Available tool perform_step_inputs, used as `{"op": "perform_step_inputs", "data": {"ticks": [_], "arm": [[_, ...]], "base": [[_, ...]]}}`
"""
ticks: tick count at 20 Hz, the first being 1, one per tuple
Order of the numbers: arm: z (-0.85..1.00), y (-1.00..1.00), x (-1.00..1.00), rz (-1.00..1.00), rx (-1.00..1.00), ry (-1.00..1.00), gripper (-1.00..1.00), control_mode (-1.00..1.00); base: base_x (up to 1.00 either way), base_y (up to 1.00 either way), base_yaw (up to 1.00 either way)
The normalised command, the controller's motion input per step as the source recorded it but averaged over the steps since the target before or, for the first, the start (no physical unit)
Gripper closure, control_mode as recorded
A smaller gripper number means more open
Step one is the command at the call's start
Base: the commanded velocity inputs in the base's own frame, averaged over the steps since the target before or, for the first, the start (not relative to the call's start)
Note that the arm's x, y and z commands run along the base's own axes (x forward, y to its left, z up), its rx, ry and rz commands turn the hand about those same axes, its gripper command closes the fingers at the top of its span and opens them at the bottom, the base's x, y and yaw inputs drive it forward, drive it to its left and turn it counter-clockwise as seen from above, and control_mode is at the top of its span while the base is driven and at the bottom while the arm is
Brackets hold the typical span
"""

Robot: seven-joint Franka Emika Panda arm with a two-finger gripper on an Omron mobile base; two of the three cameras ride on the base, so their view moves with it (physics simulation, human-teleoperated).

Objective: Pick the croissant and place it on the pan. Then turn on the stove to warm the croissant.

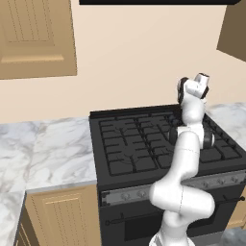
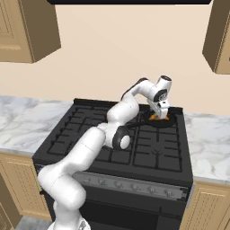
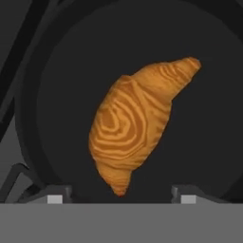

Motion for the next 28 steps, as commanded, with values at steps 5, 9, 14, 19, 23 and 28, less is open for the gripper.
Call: {"op": "perform_step_inputs", "data": {"ticks": [5,9,14,19,23,28], "arm": [[0.2,0.25,-0.93,0.03,-0.04,-0.48,-1.0,-1.0],[-0.56,0.35,-1.0,0.12,-0.17,-0.69,-1.0,-1.0],[-0.93,0.58,-1.0,0.11,-0.22,-0.41,-1.0,-1.0],[0.37,0.72,-1.0,0.02,-0.29,-0.1,-1.0,-1.0],[0.99,0.51,-1.0,0.0,-0.22,-0.1,-1.0,-1.0],[1.0,0.2,-1.0,0.0,-0.13,-0.13,-1.0,-1.0]], "base": [[0.0,0.0,0.0],[0.0,0.0,0.0],[0.0,0.0,0.0],[0.0,0.0,0.0],[0.0,0.0,0.0],[0.0,0.0,0.0]]}}
